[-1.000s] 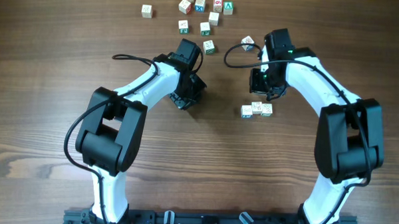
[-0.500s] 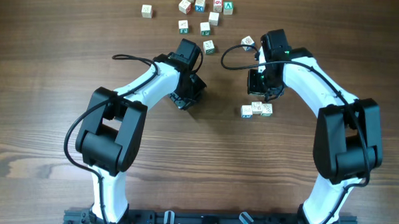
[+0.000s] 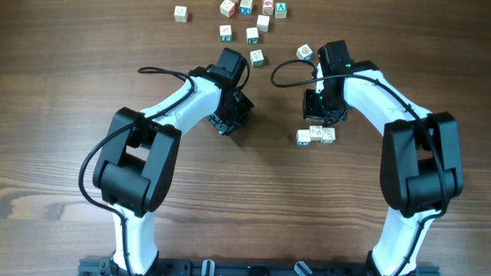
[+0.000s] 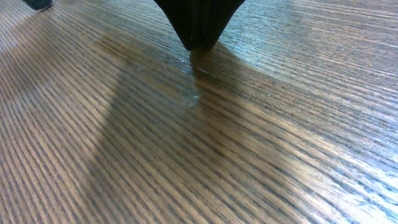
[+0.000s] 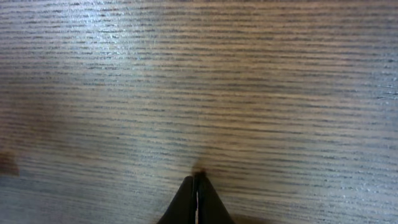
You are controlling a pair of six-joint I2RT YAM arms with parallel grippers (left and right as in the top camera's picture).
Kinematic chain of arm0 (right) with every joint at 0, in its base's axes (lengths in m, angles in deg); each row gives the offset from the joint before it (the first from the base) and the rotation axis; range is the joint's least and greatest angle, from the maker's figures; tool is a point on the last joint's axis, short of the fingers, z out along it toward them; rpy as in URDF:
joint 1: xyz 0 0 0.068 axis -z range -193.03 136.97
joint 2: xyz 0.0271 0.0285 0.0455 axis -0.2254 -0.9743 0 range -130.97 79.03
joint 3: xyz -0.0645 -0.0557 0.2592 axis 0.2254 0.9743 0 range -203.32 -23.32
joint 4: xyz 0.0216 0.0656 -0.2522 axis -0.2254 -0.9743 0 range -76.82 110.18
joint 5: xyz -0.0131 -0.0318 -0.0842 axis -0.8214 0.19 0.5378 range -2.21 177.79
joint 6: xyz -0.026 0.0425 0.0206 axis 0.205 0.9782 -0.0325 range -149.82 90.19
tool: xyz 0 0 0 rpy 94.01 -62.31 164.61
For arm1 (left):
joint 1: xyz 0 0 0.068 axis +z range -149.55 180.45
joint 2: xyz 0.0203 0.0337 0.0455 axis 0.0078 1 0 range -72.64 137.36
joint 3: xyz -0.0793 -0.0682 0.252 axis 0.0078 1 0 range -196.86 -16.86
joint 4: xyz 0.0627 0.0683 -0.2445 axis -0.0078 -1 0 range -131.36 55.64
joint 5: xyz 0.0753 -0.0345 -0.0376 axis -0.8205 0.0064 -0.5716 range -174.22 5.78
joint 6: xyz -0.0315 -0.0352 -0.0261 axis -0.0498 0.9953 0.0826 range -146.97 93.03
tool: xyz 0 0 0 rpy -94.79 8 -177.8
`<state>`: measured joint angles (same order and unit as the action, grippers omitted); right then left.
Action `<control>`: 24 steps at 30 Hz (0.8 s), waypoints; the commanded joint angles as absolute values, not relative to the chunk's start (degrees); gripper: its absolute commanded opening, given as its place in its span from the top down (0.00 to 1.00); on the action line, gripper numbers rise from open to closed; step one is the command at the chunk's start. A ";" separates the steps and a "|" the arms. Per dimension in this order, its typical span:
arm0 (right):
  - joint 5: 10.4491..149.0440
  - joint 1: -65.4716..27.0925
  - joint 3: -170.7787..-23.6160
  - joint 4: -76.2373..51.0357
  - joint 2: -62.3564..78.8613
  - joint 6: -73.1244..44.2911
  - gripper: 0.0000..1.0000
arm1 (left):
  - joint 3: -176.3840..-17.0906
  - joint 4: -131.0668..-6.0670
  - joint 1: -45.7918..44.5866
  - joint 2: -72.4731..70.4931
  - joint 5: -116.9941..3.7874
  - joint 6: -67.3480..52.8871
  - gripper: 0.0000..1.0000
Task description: Form a horizontal line
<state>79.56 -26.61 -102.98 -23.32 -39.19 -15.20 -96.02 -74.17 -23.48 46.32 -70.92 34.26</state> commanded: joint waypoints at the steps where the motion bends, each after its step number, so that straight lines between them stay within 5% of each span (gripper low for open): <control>1: 80.61 -26.68 -104.05 -23.39 -40.04 -16.32 0.95 | -93.92 -75.64 -22.84 49.18 -76.82 35.18 0.96; 24: 80.59 -26.68 -107.00 -27.98 -40.02 -16.32 0.95 | -93.92 -75.77 -22.84 49.18 -76.91 34.99 0.96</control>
